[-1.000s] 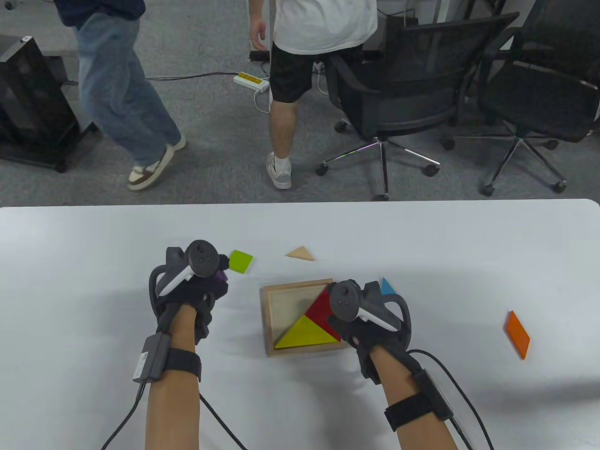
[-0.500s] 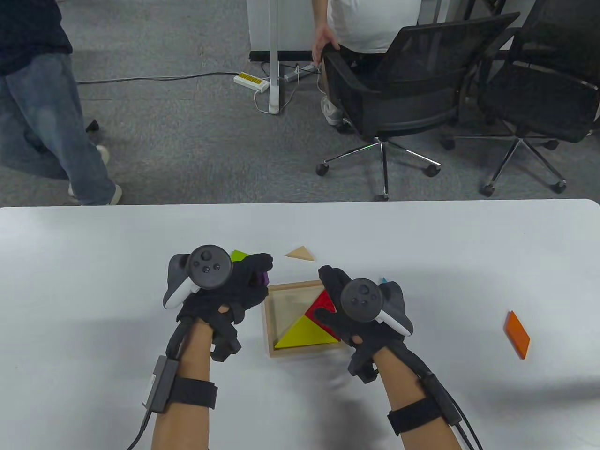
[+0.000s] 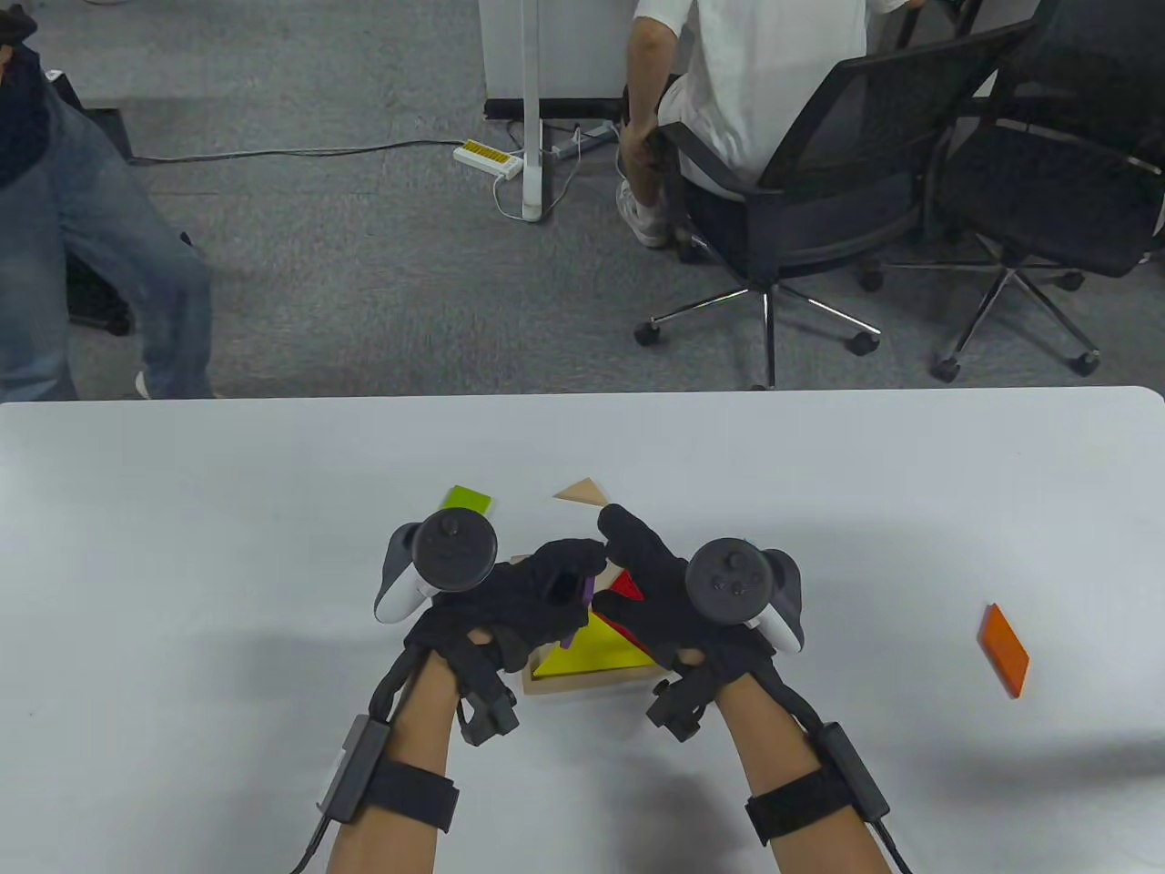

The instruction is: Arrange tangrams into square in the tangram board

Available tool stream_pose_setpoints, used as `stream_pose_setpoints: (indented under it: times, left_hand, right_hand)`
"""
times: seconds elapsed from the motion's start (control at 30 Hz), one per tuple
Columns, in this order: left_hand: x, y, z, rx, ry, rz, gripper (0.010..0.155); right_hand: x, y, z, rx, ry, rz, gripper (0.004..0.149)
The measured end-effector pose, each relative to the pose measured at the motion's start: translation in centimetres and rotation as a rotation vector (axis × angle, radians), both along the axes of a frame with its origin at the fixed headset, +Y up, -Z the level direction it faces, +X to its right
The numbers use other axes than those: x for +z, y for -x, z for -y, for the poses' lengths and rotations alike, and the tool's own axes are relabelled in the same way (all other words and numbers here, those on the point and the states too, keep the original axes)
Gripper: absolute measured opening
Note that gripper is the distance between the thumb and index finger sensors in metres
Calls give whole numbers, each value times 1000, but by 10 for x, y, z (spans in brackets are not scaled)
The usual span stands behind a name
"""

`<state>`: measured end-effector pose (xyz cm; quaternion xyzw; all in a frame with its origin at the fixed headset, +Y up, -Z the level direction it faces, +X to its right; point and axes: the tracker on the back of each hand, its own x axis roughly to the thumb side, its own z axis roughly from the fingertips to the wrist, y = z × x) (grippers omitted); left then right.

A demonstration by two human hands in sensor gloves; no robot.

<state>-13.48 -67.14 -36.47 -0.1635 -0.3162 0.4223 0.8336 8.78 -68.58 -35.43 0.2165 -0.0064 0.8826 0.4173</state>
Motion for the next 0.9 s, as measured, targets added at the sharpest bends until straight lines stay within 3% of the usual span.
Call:
stream_pose_setpoints:
  times: [0.27,0.5,0.9]
  left_hand:
    - [-4,3,21,123,110,65,67]
    - [-6,5,31,113,154,91,66]
    - [-3,1,24,5,83,87,61]
  right_hand:
    - [-5,-3,8,-32,63,-97,80]
    - [-8,-3,15,-9,74,-109,70]
    - [-11,-15,12,76,47,-77,49]
